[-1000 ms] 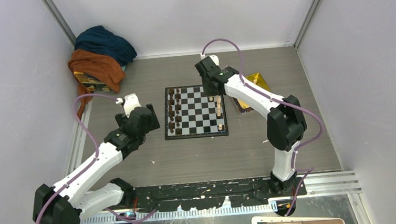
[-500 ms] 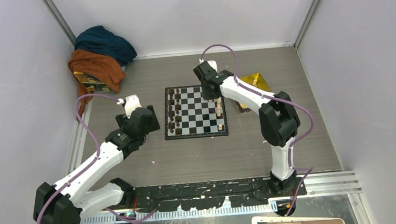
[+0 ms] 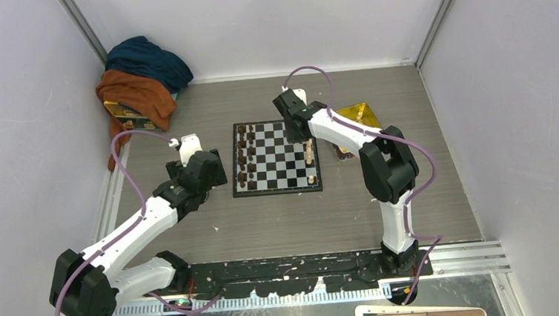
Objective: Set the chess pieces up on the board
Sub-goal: Place the chess piece on the chessboard.
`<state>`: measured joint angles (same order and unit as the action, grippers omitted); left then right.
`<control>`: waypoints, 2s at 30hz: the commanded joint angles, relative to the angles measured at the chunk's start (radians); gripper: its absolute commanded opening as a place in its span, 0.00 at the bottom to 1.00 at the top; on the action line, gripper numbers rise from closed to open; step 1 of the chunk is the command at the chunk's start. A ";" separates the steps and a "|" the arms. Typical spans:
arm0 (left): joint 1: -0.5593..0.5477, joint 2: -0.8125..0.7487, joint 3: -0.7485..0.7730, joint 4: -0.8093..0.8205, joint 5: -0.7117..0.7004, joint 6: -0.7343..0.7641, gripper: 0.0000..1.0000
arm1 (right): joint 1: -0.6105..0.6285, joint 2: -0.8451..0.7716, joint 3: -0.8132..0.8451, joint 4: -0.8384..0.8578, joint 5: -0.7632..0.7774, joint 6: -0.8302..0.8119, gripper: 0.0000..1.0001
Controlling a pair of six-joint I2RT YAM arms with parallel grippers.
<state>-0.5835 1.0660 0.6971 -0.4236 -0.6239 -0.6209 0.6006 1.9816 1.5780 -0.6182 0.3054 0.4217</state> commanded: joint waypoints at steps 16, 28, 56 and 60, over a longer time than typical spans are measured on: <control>-0.004 0.029 0.027 0.042 -0.013 0.003 1.00 | -0.033 0.019 -0.038 0.075 -0.036 0.026 0.01; -0.005 0.035 0.036 0.041 -0.016 0.013 1.00 | -0.037 0.035 -0.033 0.084 -0.051 0.026 0.01; -0.005 0.042 0.030 0.049 -0.016 0.019 1.00 | -0.036 0.045 0.016 0.053 -0.049 0.013 0.29; -0.005 0.042 0.028 0.053 -0.016 0.018 1.00 | -0.036 0.040 0.028 0.043 -0.042 0.009 0.30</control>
<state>-0.5842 1.1091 0.6979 -0.4152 -0.6235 -0.6159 0.5671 2.0296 1.5505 -0.5728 0.2485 0.4423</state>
